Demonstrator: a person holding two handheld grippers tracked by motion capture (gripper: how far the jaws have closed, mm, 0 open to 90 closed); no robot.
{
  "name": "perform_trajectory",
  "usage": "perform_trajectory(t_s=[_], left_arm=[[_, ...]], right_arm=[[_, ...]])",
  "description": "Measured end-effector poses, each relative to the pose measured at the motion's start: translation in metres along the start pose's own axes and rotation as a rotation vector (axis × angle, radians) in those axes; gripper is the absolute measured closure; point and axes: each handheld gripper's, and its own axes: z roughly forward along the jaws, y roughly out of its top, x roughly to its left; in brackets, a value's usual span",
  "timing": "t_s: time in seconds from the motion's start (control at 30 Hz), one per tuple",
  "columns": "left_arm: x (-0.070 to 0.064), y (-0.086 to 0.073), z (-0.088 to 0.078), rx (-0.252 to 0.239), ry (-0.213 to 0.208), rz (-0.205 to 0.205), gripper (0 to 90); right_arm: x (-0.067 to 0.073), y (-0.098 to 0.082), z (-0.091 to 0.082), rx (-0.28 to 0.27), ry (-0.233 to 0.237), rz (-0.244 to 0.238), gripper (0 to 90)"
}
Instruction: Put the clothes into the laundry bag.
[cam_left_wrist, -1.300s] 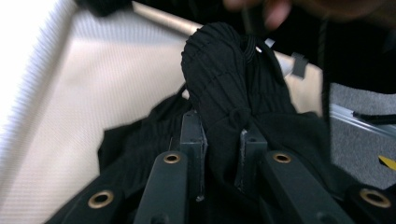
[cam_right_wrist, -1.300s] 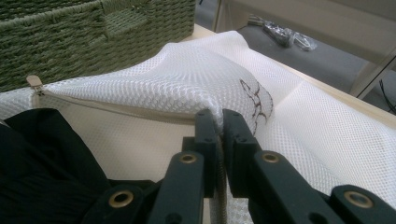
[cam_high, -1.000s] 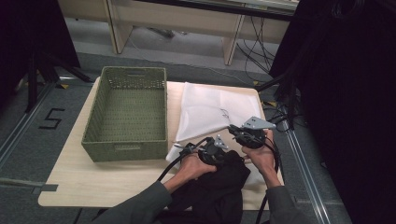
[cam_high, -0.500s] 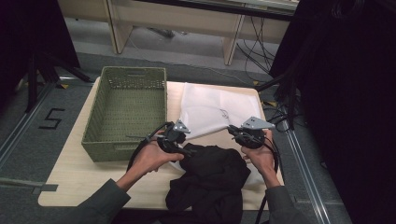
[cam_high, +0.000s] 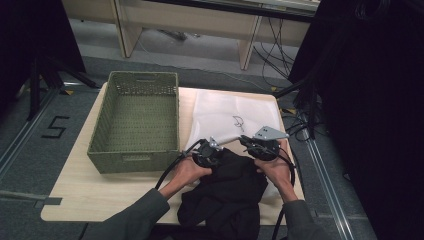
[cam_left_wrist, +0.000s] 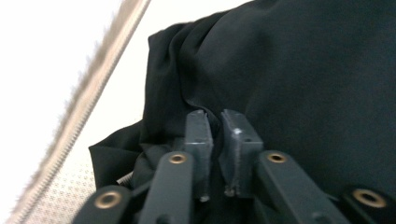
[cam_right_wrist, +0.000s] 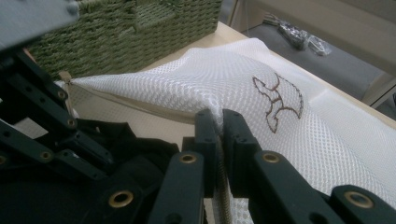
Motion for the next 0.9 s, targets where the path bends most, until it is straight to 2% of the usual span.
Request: perform_trajectory(t_s=[0.03, 0.07, 0.13, 0.17, 0.23, 0.27, 0.33, 0.43, 0.5, 0.53, 0.6, 0.63, 0.67, 0.73, 0.77, 0.83, 0.9], left_arm=[[-0.002, 0.002, -0.009, -0.016, 0.017, 0.013, 75.6], [-0.002, 0.003, -0.015, -0.031, 0.015, 0.017, 68.6], [-0.001, 0.007, -0.032, -0.072, 0.018, 0.002, 58.9], [0.001, 0.010, -0.041, -0.096, 0.021, 0.006, 56.5], [0.006, 0.017, -0.054, -0.142, 0.056, 0.009, 52.6], [0.010, 0.021, -0.058, -0.159, 0.059, 0.013, 52.8], [0.016, 0.027, -0.058, -0.162, 0.068, 0.012, 53.0], [0.020, 0.033, -0.046, -0.149, 0.056, 0.021, 51.5], [0.020, 0.038, -0.034, -0.136, 0.097, 0.064, 47.3], [0.021, 0.040, -0.026, -0.146, 0.122, 0.105, 46.6], [0.024, 0.044, -0.016, -0.134, 0.125, 0.135, 50.9], [0.026, 0.045, -0.011, -0.130, 0.110, 0.131, 56.2], [0.028, 0.045, -0.007, -0.121, 0.090, 0.125, 64.5], [0.029, 0.046, -0.006, -0.111, 0.108, 0.150, 80.2], [0.029, 0.048, -0.008, -0.094, 0.108, 0.166, 83.1], [0.030, 0.050, -0.013, -0.085, 0.108, 0.175, 85.1], [0.032, 0.053, -0.020, -0.085, 0.108, 0.170, 85.6]], right_arm=[[0.000, 0.000, 0.000, -0.003, -0.011, -0.008, 85.6], [0.000, -0.001, 0.000, 0.000, -0.011, -0.010, 85.6], [0.000, -0.001, -0.001, 0.012, 0.007, 0.006, 85.6], [0.000, -0.001, -0.001, 0.013, 0.003, 0.009, 85.6], [0.000, -0.001, -0.001, -0.003, -0.011, 0.002, 85.6], [0.000, 0.000, -0.002, 0.013, 0.005, -0.010, 85.6], [0.001, 0.001, -0.002, 0.006, -0.013, -0.019, 85.6], [0.004, 0.003, -0.002, 0.013, 0.004, -0.003, 85.6], [0.005, 0.003, -0.002, 0.016, 0.007, -0.011, 85.6], [0.005, 0.003, -0.002, 0.012, 0.005, -0.011, 85.6], [0.006, 0.003, -0.002, 0.009, 0.001, -0.015, 85.6], [0.006, 0.002, -0.001, 0.007, 0.009, -0.024, 85.6], [0.006, 0.002, -0.002, 0.007, 0.002, -0.021, 85.6], [0.006, 0.001, -0.001, 0.024, 0.017, -0.026, 85.4], [0.008, 0.000, 0.000, 0.034, 0.017, -0.012, 85.1], [0.008, 0.000, 0.001, 0.030, 0.026, -0.024, 83.4], [0.010, 0.000, -0.003, 0.040, 0.065, -0.016, 73.7]])
